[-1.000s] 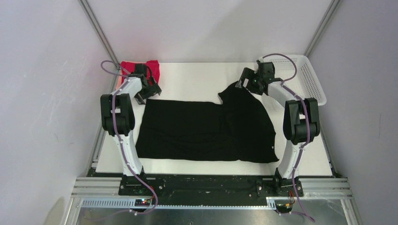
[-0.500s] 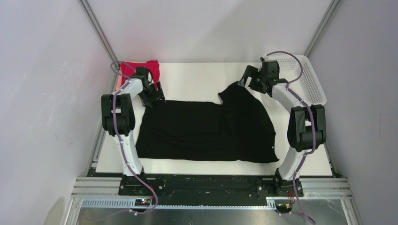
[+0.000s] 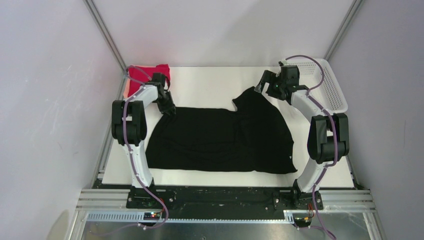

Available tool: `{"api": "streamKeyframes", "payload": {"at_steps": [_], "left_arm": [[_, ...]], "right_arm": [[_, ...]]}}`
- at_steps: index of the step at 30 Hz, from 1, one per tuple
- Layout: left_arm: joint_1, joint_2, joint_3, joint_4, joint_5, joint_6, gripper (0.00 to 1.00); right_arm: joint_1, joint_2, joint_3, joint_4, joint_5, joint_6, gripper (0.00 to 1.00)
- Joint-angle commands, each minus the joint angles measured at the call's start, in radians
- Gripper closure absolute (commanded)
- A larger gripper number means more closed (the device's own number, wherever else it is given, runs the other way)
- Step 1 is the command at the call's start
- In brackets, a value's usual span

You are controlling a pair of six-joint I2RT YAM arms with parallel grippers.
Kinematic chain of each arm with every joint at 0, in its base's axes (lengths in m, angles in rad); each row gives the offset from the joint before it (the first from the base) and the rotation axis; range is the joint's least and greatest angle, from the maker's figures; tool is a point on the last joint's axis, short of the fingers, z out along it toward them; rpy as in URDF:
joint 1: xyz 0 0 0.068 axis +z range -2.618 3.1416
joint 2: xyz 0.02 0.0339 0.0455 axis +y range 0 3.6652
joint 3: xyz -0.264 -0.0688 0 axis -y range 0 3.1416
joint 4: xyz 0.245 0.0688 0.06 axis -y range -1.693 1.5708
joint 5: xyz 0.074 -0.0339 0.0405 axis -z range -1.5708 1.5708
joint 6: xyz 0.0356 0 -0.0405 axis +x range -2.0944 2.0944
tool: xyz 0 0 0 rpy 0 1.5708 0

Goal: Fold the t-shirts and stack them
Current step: Grab the side of the flattened tshirt furthest away from the robot with both arms

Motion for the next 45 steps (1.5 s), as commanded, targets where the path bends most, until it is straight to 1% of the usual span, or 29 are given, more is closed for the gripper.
{"api": "streamKeyframes", "payload": {"at_steps": [1,2,5,7,8,11,13,16,19,23,25,31,33,35,36,37,38,39,40,41,42,43,44,45], "left_arm": [[0.000,-0.023,0.024,-0.015,-0.029,-0.037,0.69],[0.001,-0.020,0.031,-0.015,-0.030,-0.036,0.69],[0.000,-0.015,0.049,-0.019,-0.046,-0.040,0.82],[0.001,-0.012,0.062,-0.028,-0.066,-0.048,0.84],[0.000,-0.011,0.068,-0.033,-0.109,-0.049,0.84],[0.000,-0.001,0.094,-0.060,-0.162,-0.034,0.84],[0.000,0.011,0.109,-0.062,-0.149,-0.014,0.85],[0.000,0.022,0.127,-0.069,-0.120,-0.002,0.90],[-0.001,0.023,0.132,-0.070,-0.106,0.006,0.90],[-0.001,0.021,0.131,-0.069,-0.098,0.006,0.88],[-0.002,0.021,0.131,-0.070,-0.096,0.003,0.88],[-0.001,0.021,0.129,-0.070,-0.101,-0.001,0.87],[-0.002,0.022,0.128,-0.070,-0.099,-0.001,0.87],[-0.002,0.022,0.129,-0.070,-0.101,-0.001,0.87],[-0.002,0.021,0.129,-0.070,-0.103,-0.002,0.87],[-0.002,0.021,0.129,-0.069,-0.103,-0.001,0.87],[-0.001,0.020,0.129,-0.070,-0.105,-0.002,0.87],[-0.001,0.018,0.129,-0.070,-0.106,-0.004,0.87],[-0.001,0.016,0.128,-0.070,-0.107,-0.004,0.87],[-0.001,0.013,0.128,-0.070,-0.108,-0.004,0.87],[-0.001,0.012,0.127,-0.070,-0.112,-0.004,0.87],[-0.001,0.010,0.126,-0.070,-0.112,-0.003,0.87],[-0.002,0.009,0.127,-0.069,-0.111,-0.004,0.87],[-0.002,0.006,0.128,-0.070,-0.111,-0.005,0.87]], "right_arm": [[0.009,-0.001,0.000,0.062,0.004,-0.046,0.01],[0.012,0.004,0.002,0.064,0.019,-0.051,0.01],[0.019,0.020,0.019,0.070,0.050,-0.083,0.01],[0.028,0.037,0.037,0.073,0.065,-0.111,0.01],[0.036,0.056,0.058,0.070,0.073,-0.121,0.01],[0.054,0.106,0.114,0.033,0.095,-0.159,0.01],[0.066,0.150,0.165,0.016,0.108,-0.170,0.01],[0.070,0.242,0.277,-0.028,0.114,-0.173,0.00],[0.071,0.340,0.376,-0.073,0.138,-0.163,0.01],[0.082,0.470,0.581,-0.187,0.180,-0.177,0.01],[0.096,0.532,0.651,-0.234,0.196,-0.197,0.02],[0.135,0.718,0.917,-0.442,0.265,-0.237,0.04],[0.143,0.763,0.981,-0.490,0.277,-0.244,0.06],[0.149,0.783,1.010,-0.516,0.287,-0.248,0.09],[0.153,0.781,1.008,-0.518,0.290,-0.248,0.14],[0.154,0.775,0.992,-0.516,0.295,-0.249,0.16],[0.158,0.762,0.978,-0.513,0.296,-0.249,0.23],[0.160,0.755,0.951,-0.506,0.297,-0.249,0.27],[0.160,0.739,0.925,-0.504,0.300,-0.247,0.37],[0.161,0.734,0.913,-0.505,0.305,-0.241,0.42],[0.162,0.721,0.893,-0.505,0.314,-0.235,0.52],[0.162,0.714,0.884,-0.498,0.316,-0.233,0.57],[0.162,0.698,0.867,-0.491,0.322,-0.234,0.68],[0.163,0.690,0.861,-0.473,0.324,-0.236,0.75]]}}
